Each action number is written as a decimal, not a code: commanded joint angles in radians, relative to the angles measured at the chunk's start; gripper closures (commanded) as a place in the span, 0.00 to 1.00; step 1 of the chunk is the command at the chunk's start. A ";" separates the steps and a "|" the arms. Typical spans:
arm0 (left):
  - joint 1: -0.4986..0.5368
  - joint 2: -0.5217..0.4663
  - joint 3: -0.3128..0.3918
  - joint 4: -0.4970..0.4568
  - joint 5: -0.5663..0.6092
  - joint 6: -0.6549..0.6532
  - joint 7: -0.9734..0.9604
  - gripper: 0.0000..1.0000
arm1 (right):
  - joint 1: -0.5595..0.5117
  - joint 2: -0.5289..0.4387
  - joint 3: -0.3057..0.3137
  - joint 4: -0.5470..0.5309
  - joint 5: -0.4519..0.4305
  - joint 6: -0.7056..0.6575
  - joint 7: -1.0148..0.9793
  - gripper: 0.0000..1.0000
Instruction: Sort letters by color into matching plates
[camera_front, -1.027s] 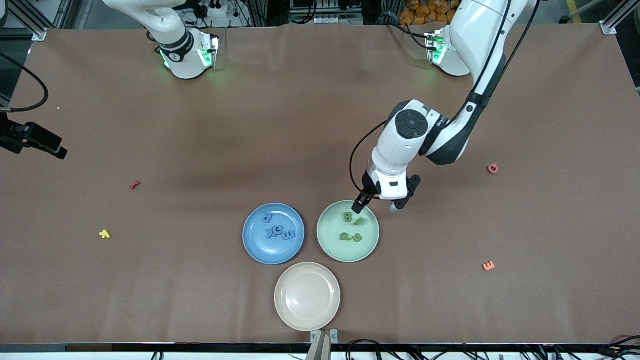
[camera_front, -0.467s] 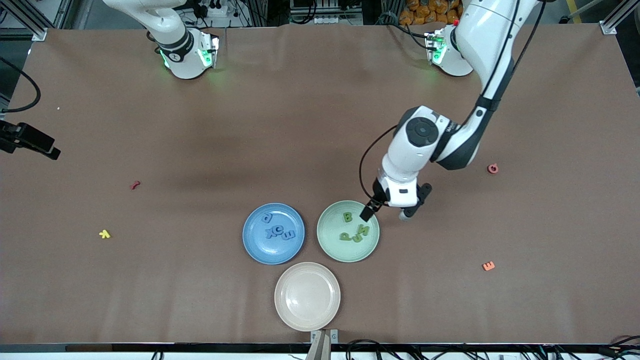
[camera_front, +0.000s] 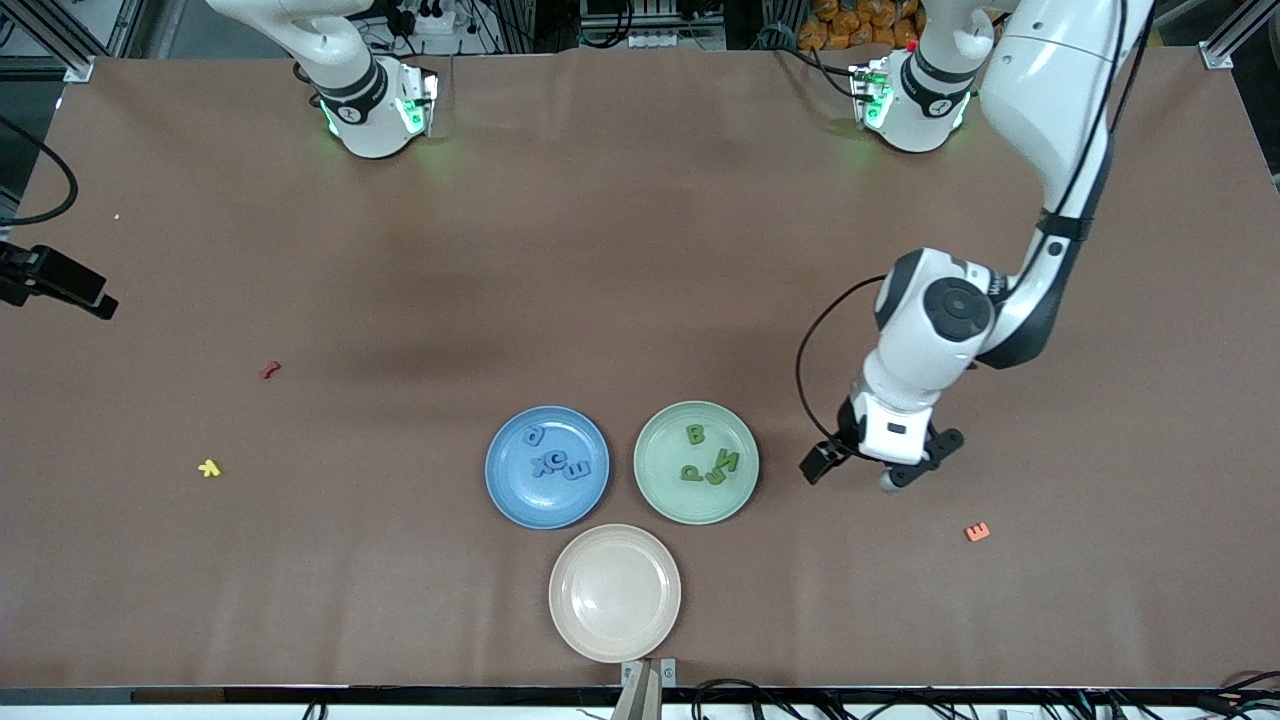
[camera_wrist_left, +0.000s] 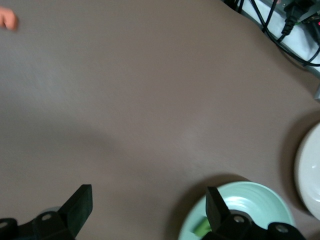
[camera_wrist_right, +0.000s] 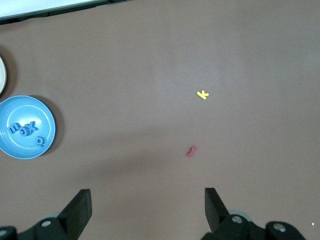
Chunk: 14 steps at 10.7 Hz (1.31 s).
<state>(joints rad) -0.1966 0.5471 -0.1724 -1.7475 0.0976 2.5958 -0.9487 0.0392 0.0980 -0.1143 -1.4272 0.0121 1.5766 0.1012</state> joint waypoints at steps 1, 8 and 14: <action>0.040 -0.028 -0.006 0.040 0.042 -0.188 0.309 0.00 | -0.018 -0.003 0.019 0.007 -0.018 -0.010 0.003 0.00; 0.144 -0.130 -0.022 0.152 0.064 -0.747 0.735 0.00 | -0.012 -0.003 0.021 0.007 -0.018 -0.009 0.003 0.00; 0.164 -0.311 -0.025 -0.053 -0.058 -0.853 0.694 0.00 | -0.005 -0.003 0.021 0.005 -0.018 -0.010 0.003 0.00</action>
<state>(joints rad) -0.0433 0.3512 -0.1855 -1.6597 0.0660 1.7410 -0.2386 0.0388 0.0981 -0.1035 -1.4265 0.0121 1.5754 0.1012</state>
